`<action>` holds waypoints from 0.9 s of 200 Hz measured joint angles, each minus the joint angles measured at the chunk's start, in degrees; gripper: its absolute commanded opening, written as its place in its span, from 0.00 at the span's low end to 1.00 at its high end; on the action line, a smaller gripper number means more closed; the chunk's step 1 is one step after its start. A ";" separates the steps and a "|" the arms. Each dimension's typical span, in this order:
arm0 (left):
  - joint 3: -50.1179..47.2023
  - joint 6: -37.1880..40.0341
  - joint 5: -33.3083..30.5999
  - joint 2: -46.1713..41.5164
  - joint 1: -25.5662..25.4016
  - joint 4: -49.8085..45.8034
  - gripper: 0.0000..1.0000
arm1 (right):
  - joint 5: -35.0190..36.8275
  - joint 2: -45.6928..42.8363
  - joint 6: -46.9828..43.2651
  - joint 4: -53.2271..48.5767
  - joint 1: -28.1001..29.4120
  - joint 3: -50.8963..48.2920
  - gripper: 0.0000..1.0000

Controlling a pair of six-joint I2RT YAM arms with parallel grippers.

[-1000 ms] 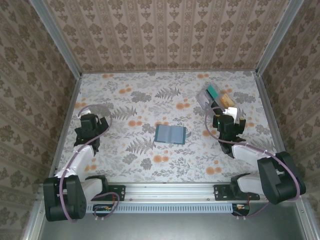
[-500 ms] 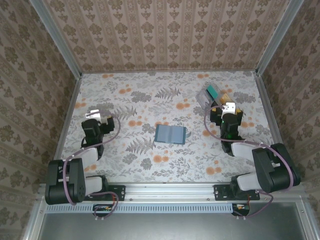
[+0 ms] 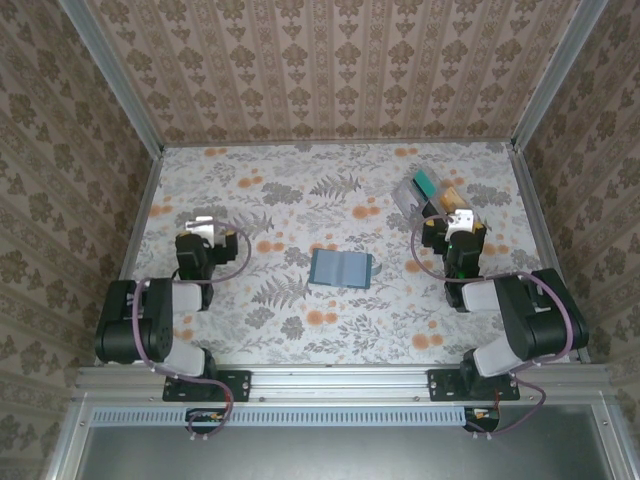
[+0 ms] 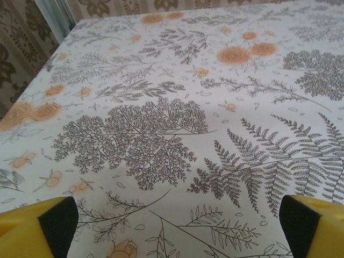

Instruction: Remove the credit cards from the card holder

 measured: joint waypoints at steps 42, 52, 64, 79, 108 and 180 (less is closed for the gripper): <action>1.31 0.59 -0.17 1.81 -0.20 0.79 1.00 | 0.09 0.39 0.48 0.46 -0.02 -0.04 1.00; 2.43 0.66 -0.24 1.84 -0.33 0.13 1.00 | 0.09 0.39 0.63 -0.17 -0.02 0.35 1.00; 3.41 0.66 -0.20 1.86 -0.35 -0.13 1.00 | 0.04 0.44 0.90 -1.29 -0.13 1.18 1.00; 4.07 0.66 -0.20 1.86 -0.33 -0.31 1.00 | 0.02 0.44 1.27 -1.81 -0.42 1.90 0.99; 4.13 0.66 -0.02 1.86 -0.28 -0.55 1.00 | -0.13 0.44 1.55 -2.89 -0.90 2.32 1.00; 4.15 0.70 1.42 1.86 0.00 -0.92 1.00 | -1.05 0.44 1.75 -4.42 -1.57 2.40 1.00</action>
